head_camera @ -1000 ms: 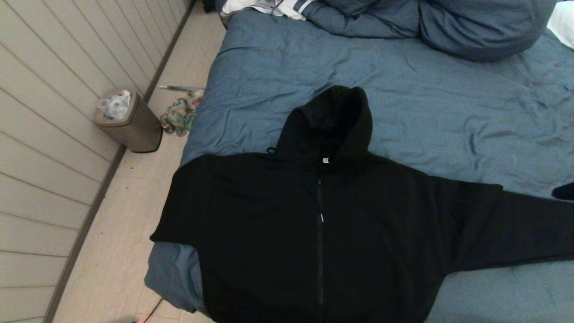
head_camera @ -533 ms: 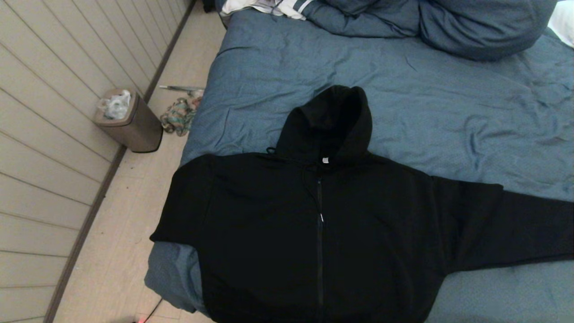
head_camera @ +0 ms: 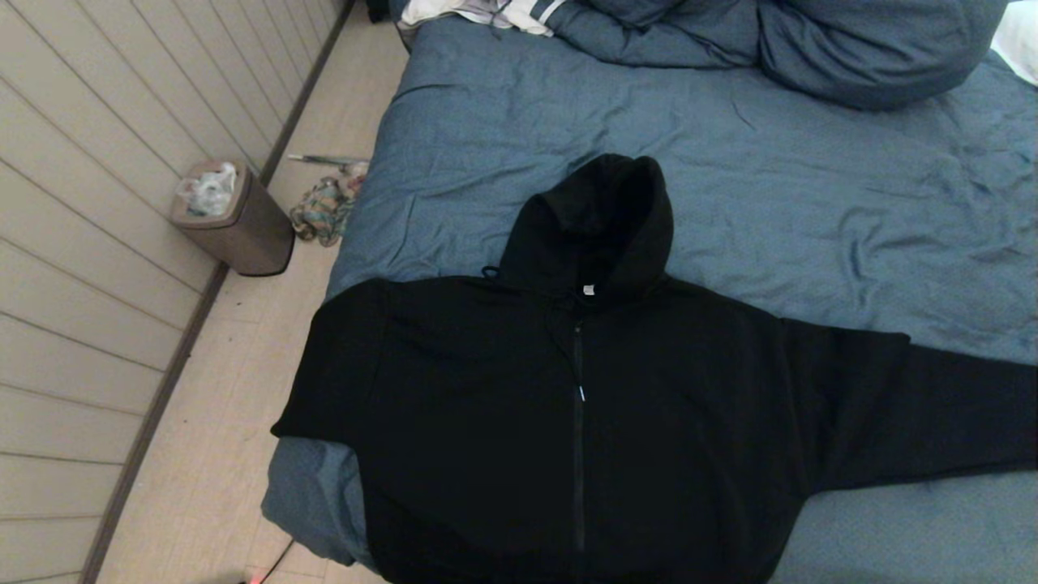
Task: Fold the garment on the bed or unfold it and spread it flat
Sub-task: Fold the black sweatshirt
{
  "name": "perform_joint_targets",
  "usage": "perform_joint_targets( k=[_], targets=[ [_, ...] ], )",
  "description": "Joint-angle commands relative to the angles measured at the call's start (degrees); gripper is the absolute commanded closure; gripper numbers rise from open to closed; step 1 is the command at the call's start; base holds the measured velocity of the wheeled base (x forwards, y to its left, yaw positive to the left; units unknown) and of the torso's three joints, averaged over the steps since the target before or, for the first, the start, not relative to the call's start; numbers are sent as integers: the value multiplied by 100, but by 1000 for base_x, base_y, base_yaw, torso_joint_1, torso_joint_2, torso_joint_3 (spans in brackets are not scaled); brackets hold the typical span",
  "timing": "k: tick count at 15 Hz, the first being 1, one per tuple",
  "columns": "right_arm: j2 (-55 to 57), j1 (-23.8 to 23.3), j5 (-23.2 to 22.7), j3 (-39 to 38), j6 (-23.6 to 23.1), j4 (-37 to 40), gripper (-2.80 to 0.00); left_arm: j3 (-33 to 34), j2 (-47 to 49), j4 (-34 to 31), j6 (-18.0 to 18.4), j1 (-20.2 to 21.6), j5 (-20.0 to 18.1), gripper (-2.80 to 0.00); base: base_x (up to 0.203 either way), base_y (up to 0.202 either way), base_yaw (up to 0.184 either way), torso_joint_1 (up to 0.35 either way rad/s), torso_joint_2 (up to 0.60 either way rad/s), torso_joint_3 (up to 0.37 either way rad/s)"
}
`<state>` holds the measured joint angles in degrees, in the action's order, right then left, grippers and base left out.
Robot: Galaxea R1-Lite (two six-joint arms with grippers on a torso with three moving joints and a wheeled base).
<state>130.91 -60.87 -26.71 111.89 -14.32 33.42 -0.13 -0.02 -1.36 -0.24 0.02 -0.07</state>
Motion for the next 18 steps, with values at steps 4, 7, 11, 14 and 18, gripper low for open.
perform_joint_targets(
  k=[4,7,11,14,18],
  targets=[
    [619,-28,-45,-4,8,-427,-280,5,2,6,-2,6,-9,0,0,0,0,0,0,0],
    [1037,110,-37,0,66,-1003,-280,5,2,5,-2,6,-1,0,0,0,0,0,0,0],
    [1244,316,-19,0,193,-1223,-280,13,2,53,-27,4,-10,0,0,0,0,0,0,0],
    [1364,382,-2,0,193,-1238,0,13,2,75,-37,6,-10,0,0,0,0,0,0,0],
    [1434,395,-1,0,270,-1396,0,13,2,75,-37,6,-10,0,0,0,0,0,0,0]
  ],
)
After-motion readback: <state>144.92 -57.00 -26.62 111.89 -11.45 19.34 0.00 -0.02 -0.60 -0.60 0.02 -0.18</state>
